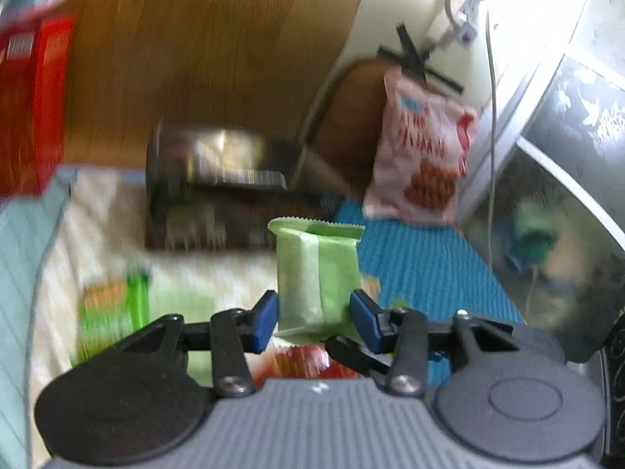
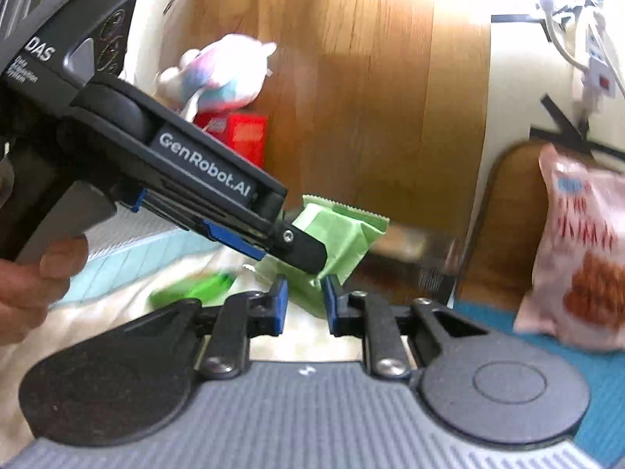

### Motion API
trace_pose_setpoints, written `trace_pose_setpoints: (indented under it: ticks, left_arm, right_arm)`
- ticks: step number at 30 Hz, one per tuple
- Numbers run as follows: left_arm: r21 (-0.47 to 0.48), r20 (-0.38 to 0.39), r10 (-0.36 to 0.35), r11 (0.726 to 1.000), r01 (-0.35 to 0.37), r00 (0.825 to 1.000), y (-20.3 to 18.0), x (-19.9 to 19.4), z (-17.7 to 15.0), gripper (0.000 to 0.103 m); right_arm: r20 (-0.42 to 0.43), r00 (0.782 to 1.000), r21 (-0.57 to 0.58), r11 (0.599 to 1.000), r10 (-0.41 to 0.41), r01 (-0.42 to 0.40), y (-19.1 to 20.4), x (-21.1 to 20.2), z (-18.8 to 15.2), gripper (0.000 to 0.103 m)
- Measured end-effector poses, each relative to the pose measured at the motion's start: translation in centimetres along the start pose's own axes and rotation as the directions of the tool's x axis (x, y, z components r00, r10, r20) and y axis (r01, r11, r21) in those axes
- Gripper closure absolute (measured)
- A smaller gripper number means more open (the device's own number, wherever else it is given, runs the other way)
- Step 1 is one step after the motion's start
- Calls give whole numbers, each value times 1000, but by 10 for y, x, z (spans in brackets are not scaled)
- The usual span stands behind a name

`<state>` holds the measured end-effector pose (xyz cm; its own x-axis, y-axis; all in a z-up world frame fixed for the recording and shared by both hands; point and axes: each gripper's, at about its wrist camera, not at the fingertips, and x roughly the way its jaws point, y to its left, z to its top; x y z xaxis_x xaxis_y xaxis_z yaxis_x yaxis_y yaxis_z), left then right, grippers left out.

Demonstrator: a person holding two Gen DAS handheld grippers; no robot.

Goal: Organize snacks
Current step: 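Carry the light green packet into the tin box and release it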

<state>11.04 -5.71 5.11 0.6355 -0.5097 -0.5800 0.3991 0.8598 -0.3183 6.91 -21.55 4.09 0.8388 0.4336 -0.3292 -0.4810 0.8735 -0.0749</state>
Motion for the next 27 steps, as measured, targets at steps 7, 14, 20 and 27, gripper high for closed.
trace_pose_setpoints:
  ticks: [7, 14, 20, 27]
  left_arm:
    - [9, 81, 71, 997, -72, 994, 17, 38, 68, 62]
    - [-26, 44, 200, 980, -199, 979, 53, 86, 97, 59]
    - [-96, 129, 195, 978, -184, 972, 80, 27, 86, 53]
    - [-120, 53, 204, 973, -197, 977, 103, -20, 23, 51]
  right_arm:
    - [-34, 999, 90, 996, 27, -24, -43, 80, 35, 80]
    - [-60, 998, 176, 984, 17, -6, -66, 107, 36, 66]
    - [-74, 990, 287, 953, 121, -96, -71, 60, 20, 65]
    - [-211, 927, 246, 935, 310, -256, -8, 56, -10, 53]
